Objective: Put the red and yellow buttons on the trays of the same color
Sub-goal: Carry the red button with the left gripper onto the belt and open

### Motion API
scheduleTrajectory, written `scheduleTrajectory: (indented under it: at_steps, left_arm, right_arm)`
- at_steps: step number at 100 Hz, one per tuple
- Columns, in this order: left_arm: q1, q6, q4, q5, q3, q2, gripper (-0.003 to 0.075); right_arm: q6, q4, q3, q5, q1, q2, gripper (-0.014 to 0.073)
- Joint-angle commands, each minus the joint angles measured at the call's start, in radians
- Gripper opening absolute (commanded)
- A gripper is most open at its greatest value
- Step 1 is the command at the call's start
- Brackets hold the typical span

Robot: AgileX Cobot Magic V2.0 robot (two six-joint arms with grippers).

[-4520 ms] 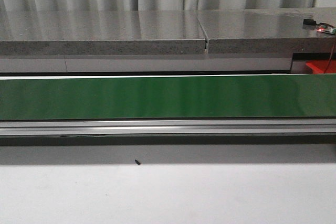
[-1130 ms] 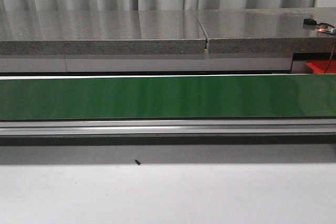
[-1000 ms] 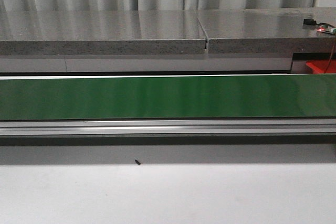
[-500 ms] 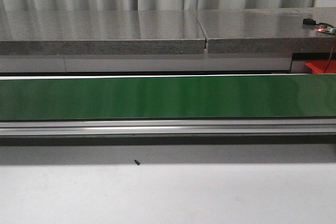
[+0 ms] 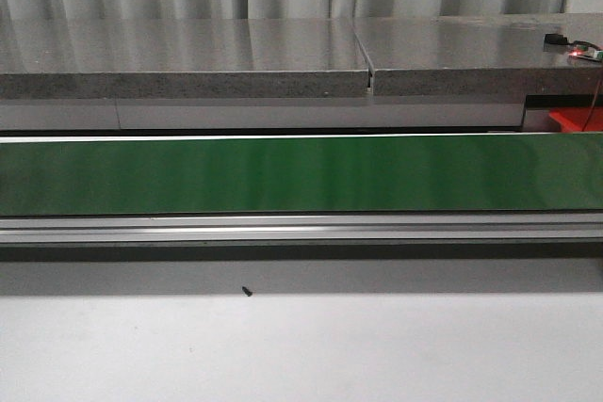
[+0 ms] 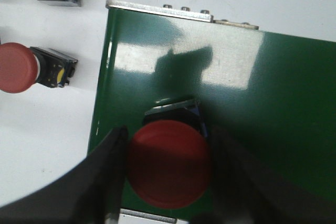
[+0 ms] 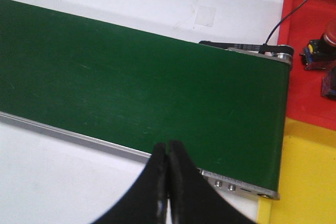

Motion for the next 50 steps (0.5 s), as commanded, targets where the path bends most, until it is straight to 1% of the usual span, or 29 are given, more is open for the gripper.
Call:
scheduleTrajectory:
  at_steps: [1, 8, 15, 18, 25, 33, 36, 38, 44, 50]
  left_arm:
    - [-0.008, -0.002, 0.010, -0.010, -0.035, -0.027, 0.0064]
    - [-0.008, -0.002, 0.010, -0.010, -0.035, -0.027, 0.0071]
    - [-0.008, 0.000, 0.010, -0.008, -0.035, -0.027, 0.0113]
    - [-0.008, 0.000, 0.010, -0.002, -0.037, -0.027, 0.0142]
    - [-0.008, 0.016, 0.006, 0.008, -0.037, -0.027, 0.0239]
    - [-0.011, 0.026, -0.004, 0.024, -0.037, -0.033, 0.0393]
    - [-0.012, 0.031, -0.007, 0.027, -0.037, -0.033, 0.0424]
    - [-0.015, 0.034, -0.007, 0.032, -0.037, -0.035, 0.0460]
    - [-0.018, 0.034, -0.007, 0.041, -0.041, -0.039, 0.0507]
    - [-0.022, 0.034, -0.008, 0.048, -0.050, -0.046, 0.0521]
  right_arm:
    - [-0.005, 0.014, -0.028, -0.047, 0.001, -0.014, -0.0069]
    - [-0.005, 0.014, -0.028, -0.047, 0.001, -0.014, -0.0069]
    - [-0.005, 0.014, -0.028, -0.047, 0.001, -0.014, -0.0069]
    - [-0.005, 0.014, -0.028, -0.047, 0.001, -0.014, -0.0069]
    - [-0.005, 0.014, -0.028, -0.047, 0.001, -0.014, -0.0069]
    - [-0.005, 0.014, -0.028, -0.047, 0.001, -0.014, -0.0069]
    - [-0.005, 0.014, -0.028, -0.047, 0.001, -0.014, -0.0069]
    - [-0.005, 0.014, -0.028, -0.047, 0.001, -0.014, -0.0069]
    - [-0.005, 0.014, -0.028, -0.047, 0.001, -0.014, -0.0069]
    - [-0.005, 0.014, -0.028, -0.047, 0.001, -0.014, -0.0069]
